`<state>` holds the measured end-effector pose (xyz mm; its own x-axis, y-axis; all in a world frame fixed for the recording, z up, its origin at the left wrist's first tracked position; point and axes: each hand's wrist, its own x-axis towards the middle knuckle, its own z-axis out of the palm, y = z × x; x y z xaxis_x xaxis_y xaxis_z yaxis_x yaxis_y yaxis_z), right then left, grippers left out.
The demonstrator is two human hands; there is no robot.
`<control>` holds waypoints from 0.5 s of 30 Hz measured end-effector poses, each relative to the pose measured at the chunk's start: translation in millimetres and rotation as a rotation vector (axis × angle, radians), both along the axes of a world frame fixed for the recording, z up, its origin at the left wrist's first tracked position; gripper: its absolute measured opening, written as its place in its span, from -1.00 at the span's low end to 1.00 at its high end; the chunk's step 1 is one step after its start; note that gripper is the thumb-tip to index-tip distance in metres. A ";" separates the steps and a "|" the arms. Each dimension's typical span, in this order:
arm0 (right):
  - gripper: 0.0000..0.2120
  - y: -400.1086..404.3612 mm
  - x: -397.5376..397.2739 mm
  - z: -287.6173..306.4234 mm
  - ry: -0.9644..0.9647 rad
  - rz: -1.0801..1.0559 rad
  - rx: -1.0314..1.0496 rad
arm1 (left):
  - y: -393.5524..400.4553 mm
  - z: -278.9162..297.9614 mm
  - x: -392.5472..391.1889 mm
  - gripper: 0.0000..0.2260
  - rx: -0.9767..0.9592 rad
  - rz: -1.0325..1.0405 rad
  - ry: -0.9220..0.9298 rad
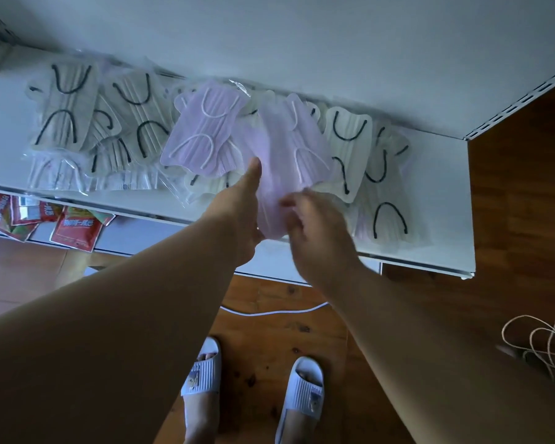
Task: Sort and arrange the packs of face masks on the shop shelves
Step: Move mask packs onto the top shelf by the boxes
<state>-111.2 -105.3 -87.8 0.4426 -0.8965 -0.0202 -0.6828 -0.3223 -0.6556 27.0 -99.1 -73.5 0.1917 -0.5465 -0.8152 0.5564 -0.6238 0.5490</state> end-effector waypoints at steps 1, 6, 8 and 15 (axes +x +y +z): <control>-0.66 5.8 2.7 -1.4 -0.027 0.059 0.033 | 0.2 -1.2 3.1 -0.41 -0.009 0.006 -0.014; -0.47 -23.1 17.2 -13.0 0.285 0.022 0.051 | 7.8 -9.6 24.5 -0.88 0.056 -0.085 -0.532; -0.38 -46.9 23.7 -18.7 0.599 0.043 0.203 | 10.7 -13.8 32.4 -0.87 0.045 -0.100 -0.585; -0.64 -42.1 27.6 -20.6 0.203 -0.210 -0.033 | 12.0 -14.6 40.1 -0.94 0.048 -0.125 -0.536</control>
